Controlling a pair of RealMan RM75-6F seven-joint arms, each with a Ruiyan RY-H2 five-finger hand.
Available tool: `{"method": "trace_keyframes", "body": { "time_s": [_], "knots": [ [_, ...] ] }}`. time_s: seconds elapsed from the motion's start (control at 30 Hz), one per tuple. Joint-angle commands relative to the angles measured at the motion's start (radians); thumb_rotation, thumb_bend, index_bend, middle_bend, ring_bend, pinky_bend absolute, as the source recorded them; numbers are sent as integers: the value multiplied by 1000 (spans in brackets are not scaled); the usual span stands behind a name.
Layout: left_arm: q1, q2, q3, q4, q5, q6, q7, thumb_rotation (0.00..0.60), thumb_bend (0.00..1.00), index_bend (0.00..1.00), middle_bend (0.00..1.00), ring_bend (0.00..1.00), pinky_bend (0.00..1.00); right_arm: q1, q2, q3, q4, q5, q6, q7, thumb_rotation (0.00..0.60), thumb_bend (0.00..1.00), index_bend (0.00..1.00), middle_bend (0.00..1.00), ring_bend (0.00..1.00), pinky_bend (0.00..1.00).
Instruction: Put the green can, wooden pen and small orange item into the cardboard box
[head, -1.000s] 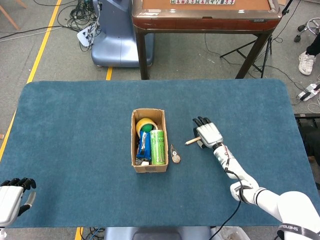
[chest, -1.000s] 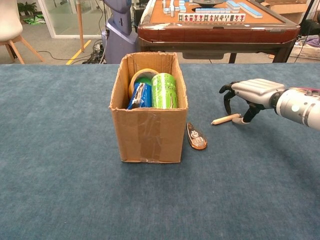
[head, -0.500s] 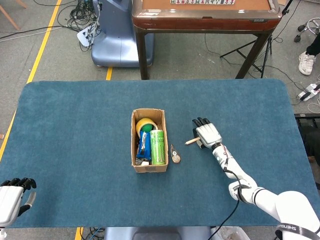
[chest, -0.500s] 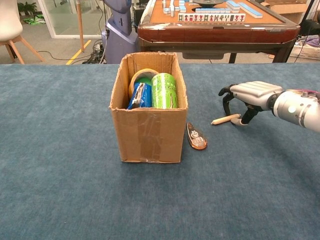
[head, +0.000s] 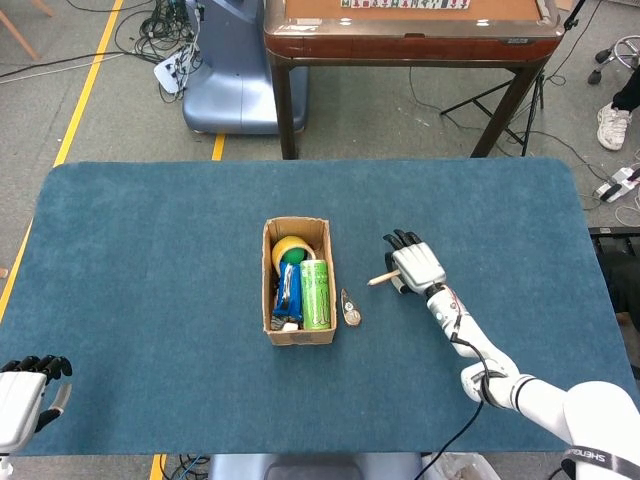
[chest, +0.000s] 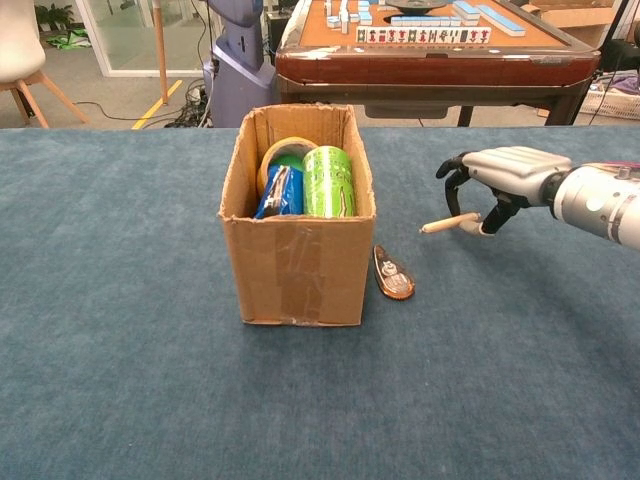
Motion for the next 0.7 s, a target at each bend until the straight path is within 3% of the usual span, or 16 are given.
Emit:
{"method": "trace_keyframes", "body": {
  "time_s": [0.03, 0.47, 0.7],
  "knots": [
    [-1, -1, -1, 0, -4, -3, 2, 600, 372, 501, 545, 465, 517, -9, 38, 9, -56, -9, 34, 1, 600, 434, 554, 125, 24, 124],
    [-9, -9, -8, 3, -25, -19, 20, 600, 372, 501, 545, 465, 517, -52, 221, 34, -379, -52, 186, -72, 600, 438, 556, 129, 24, 124],
    [-12, -13, -8, 4, -31, -25, 24, 600, 372, 501, 545, 465, 517, -53, 271, 38, -513, -80, 231, -139, 600, 438, 558, 133, 24, 124]
  ]
}}
